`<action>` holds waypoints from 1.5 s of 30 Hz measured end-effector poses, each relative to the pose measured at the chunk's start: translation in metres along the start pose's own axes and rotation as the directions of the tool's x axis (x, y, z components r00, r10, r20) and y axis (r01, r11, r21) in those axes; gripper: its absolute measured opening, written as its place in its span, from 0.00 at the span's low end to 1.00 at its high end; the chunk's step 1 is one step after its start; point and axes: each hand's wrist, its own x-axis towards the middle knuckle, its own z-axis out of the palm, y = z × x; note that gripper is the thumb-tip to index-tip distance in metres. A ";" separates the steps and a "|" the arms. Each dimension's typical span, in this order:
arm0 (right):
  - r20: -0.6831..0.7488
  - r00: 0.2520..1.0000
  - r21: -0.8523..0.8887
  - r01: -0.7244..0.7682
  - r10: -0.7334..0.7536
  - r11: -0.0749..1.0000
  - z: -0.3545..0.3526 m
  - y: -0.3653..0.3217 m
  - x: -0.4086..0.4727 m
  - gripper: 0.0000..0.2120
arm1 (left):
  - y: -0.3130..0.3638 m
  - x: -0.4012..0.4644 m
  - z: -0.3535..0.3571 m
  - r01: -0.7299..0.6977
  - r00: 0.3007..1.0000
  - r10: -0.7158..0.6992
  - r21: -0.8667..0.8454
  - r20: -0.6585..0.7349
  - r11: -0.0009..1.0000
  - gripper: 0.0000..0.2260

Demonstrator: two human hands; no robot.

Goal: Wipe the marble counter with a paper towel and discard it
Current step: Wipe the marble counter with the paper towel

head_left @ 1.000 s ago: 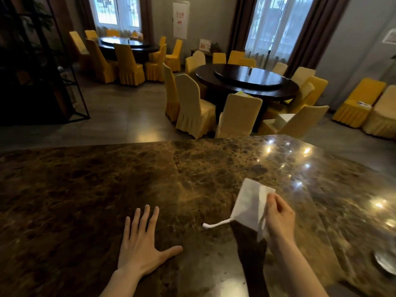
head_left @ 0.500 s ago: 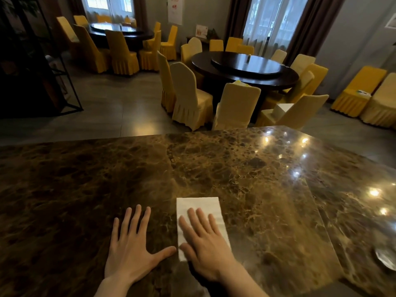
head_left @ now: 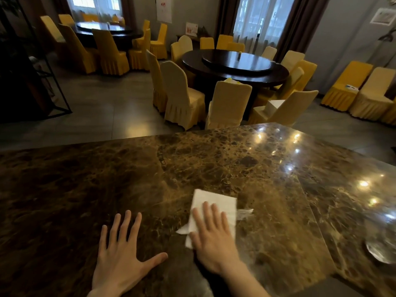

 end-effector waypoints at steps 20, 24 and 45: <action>-0.034 0.998 0.049 0.053 -0.052 0.997 0.000 0.001 -0.006 0.29 | 0.008 0.002 -0.011 0.043 0.996 -0.046 0.029 0.081 0.999 0.61; -0.041 0.954 0.028 -0.297 0.298 0.954 -0.015 0.050 -0.002 0.30 | 0.007 -0.001 -0.011 0.039 0.997 -0.041 0.035 0.068 0.999 0.61; -0.018 0.993 0.068 -0.112 0.113 0.991 0.005 -0.014 0.003 0.31 | -0.002 -0.001 0.003 -0.003 1.000 0.002 -0.014 -0.028 1.000 0.59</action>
